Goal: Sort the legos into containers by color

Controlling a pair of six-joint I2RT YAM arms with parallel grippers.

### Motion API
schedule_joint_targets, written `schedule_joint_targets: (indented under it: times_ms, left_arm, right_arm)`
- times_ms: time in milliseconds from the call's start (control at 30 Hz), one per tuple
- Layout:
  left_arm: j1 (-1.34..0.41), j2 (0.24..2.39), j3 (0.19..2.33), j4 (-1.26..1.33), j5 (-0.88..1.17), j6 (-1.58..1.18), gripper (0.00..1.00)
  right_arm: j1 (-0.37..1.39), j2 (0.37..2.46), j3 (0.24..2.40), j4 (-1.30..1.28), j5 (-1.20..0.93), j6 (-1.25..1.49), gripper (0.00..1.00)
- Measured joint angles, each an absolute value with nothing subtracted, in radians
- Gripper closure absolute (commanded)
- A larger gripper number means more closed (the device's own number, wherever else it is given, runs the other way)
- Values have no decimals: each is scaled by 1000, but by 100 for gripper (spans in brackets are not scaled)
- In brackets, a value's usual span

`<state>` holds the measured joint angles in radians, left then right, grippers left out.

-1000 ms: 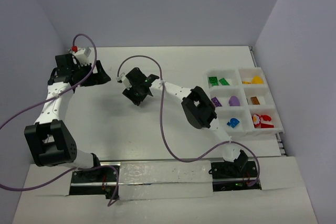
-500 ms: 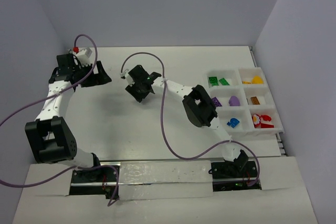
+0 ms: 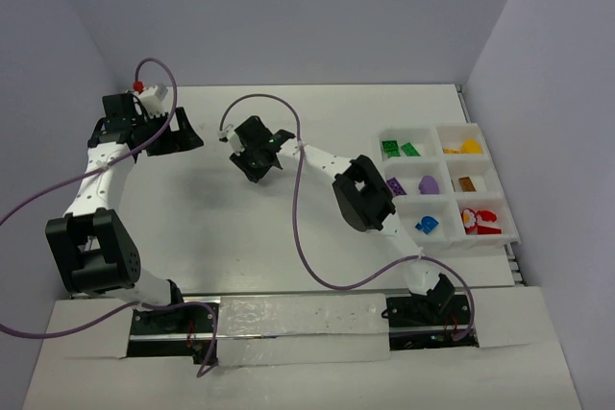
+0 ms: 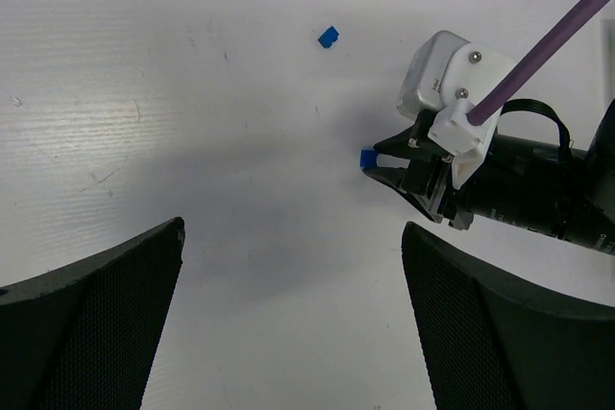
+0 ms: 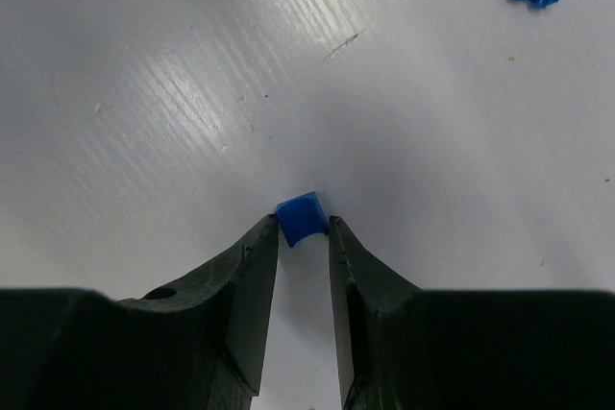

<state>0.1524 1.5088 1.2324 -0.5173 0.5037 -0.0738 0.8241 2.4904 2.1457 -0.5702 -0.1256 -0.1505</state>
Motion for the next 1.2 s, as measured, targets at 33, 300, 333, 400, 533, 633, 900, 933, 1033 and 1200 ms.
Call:
schedule_joint_targets:
  times_ms: [33, 300, 333, 400, 533, 633, 900, 933, 1033, 1200]
  left_arm:
    - [152, 1509, 1233, -519, 504, -74, 1]
    - [152, 1512, 1233, -522, 504, -73, 1]
    - [152, 1512, 1233, -522, 504, -73, 1]
    - [152, 1514, 1233, -522, 504, -72, 1]
    - [152, 1519, 1233, -524, 505, -71, 1]
    - [152, 1520, 1233, -524, 506, -70, 1]
    - [150, 1520, 1233, -519, 518, -70, 1]
    - [148, 1520, 1233, -519, 520, -69, 1]
    - [133, 1520, 1233, -515, 520, -64, 1]
    - [66, 1530, 1237, -501, 514, -41, 1]
  right_arm:
    - [824, 2494, 2151, -569, -126, -150, 66]
    - [824, 2503, 2163, -569, -128, -151, 71]
    - [824, 2503, 2165, -569, -128, -151, 72]
    - [824, 2504, 2166, -568, -127, -152, 78]
    - [824, 2504, 2166, -566, -126, -155, 88]
    - [825, 2492, 2139, -548, -128, -156, 93]
    - [822, 2312, 1874, -509, -152, -182, 100]
    - [821, 2286, 1854, -516, -156, -184, 100]
    - [810, 2177, 1780, -508, -181, -189, 100]
    - [687, 1852, 1573, -526, -262, -210, 100]
